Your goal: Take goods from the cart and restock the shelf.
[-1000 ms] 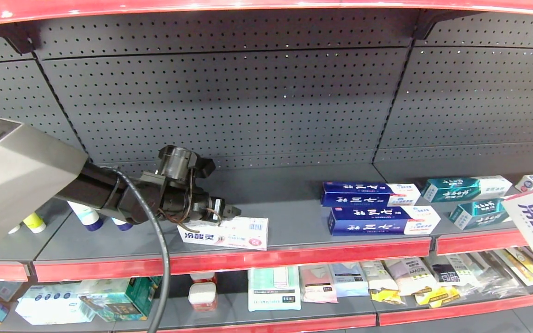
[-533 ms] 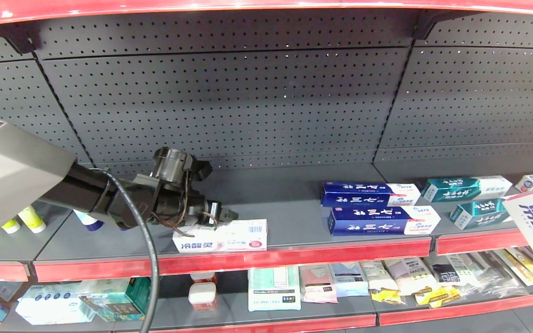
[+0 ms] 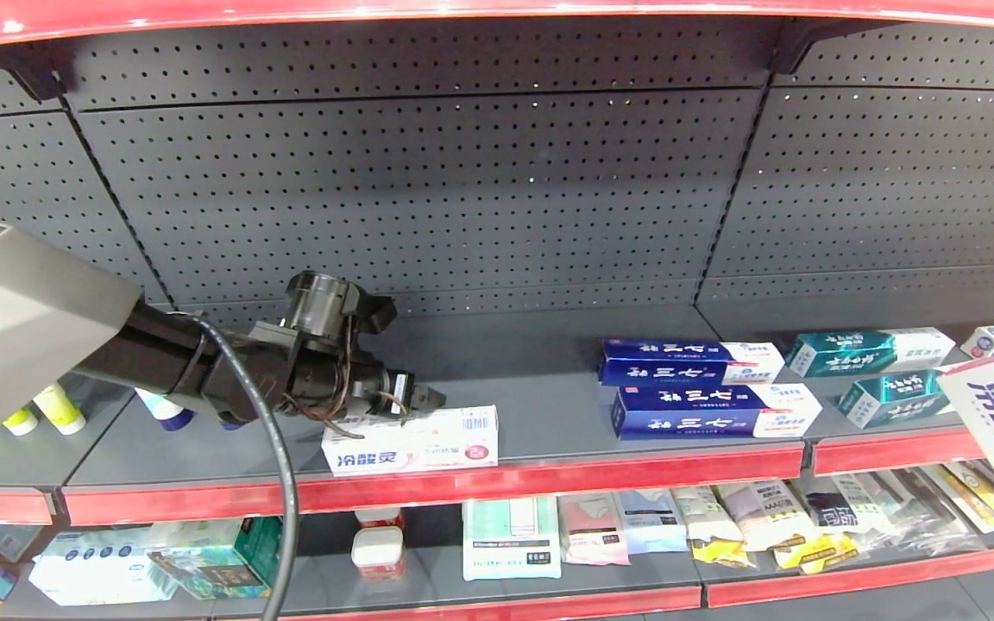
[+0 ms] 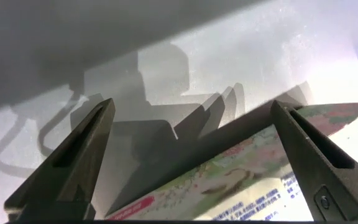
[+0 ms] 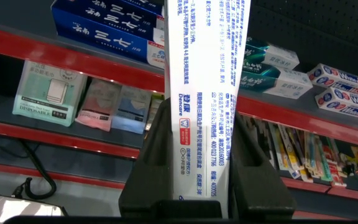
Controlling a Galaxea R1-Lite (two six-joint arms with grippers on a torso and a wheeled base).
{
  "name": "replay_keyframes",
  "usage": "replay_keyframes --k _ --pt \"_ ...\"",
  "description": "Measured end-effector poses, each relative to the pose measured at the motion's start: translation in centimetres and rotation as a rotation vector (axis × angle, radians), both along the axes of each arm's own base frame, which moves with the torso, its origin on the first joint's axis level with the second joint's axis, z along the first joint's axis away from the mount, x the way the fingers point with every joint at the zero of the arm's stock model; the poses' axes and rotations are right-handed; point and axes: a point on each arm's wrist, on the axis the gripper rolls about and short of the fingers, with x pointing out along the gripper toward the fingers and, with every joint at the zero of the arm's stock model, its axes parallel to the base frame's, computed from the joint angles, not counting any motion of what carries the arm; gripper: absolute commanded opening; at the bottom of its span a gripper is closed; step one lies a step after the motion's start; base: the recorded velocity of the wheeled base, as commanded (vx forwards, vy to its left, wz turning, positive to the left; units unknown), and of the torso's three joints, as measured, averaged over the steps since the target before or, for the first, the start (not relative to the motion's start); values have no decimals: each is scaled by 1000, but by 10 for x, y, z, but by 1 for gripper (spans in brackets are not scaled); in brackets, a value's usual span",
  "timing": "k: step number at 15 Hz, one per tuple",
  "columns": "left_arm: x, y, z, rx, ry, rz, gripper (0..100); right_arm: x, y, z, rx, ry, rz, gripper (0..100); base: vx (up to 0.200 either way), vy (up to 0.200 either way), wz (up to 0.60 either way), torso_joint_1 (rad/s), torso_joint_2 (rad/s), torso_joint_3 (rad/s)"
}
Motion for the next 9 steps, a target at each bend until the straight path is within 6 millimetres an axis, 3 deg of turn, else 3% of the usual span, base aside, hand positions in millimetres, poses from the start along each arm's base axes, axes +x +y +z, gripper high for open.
replay_keyframes --k 5,9 --pt "4 -1 3 -19 -36 -5 100 0 0 0 2 1 -1 0 0 0 0 0 0 0" --pt "14 13 13 -34 -146 65 100 1 0 0 2 6 0 0 0 0 0 0 0 0"
